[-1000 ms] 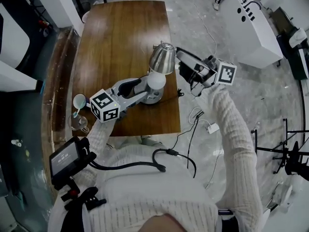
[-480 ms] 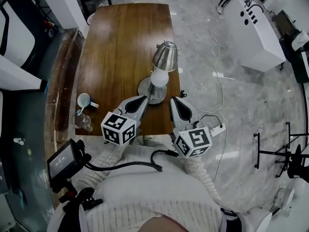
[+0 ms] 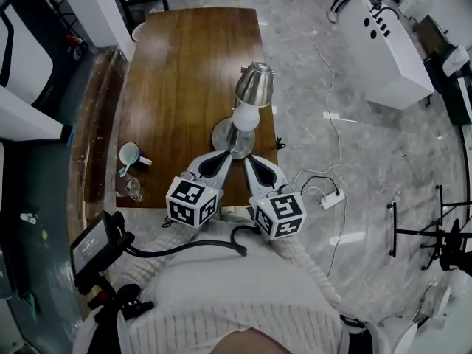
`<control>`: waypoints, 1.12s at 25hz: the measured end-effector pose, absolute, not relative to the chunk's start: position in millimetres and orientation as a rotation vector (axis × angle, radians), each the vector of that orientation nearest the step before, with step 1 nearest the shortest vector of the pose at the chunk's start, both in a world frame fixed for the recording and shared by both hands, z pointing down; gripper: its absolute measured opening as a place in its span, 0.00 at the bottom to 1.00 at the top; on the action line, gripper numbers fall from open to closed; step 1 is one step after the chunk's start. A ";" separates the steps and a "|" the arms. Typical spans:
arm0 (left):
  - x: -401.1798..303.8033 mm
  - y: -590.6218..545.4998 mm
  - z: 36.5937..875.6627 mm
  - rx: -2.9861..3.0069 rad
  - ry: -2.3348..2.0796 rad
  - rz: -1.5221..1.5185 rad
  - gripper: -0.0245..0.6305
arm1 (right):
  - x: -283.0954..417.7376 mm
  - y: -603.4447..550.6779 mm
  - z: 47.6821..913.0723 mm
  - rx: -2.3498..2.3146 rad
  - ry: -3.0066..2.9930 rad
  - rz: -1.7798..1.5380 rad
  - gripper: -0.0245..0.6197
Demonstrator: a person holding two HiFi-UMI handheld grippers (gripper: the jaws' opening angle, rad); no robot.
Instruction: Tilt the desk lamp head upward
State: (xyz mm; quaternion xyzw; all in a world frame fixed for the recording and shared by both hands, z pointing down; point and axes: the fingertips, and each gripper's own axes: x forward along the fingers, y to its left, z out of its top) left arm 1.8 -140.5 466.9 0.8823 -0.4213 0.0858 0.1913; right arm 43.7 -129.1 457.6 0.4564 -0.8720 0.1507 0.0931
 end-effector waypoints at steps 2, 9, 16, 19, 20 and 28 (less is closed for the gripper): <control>1.1 -141.2 466.1 2.480 -1.189 0.240 0.05 | 44.4 -129.9 459.4 1.358 -2.579 0.455 0.02; 1.8 -140.1 466.5 2.498 -1.190 0.260 0.05 | 40.8 -130.3 462.7 1.339 -2.572 0.471 0.02; 2.2 -136.4 467.5 2.488 -1.155 0.258 0.05 | 39.9 -125.7 469.2 1.314 -2.556 0.512 0.02; 3.9 -134.4 468.1 2.497 -1.138 0.268 0.05 | 40.1 -125.6 468.8 1.310 -2.551 0.505 0.02; 4.9 -133.6 467.4 2.503 -1.132 0.270 0.05 | 40.3 -125.6 468.5 1.310 -2.548 0.500 0.02; 5.7 -131.6 467.5 2.544 -1.137 0.300 0.05 | 38.8 -125.7 473.3 1.290 -2.533 0.510 0.02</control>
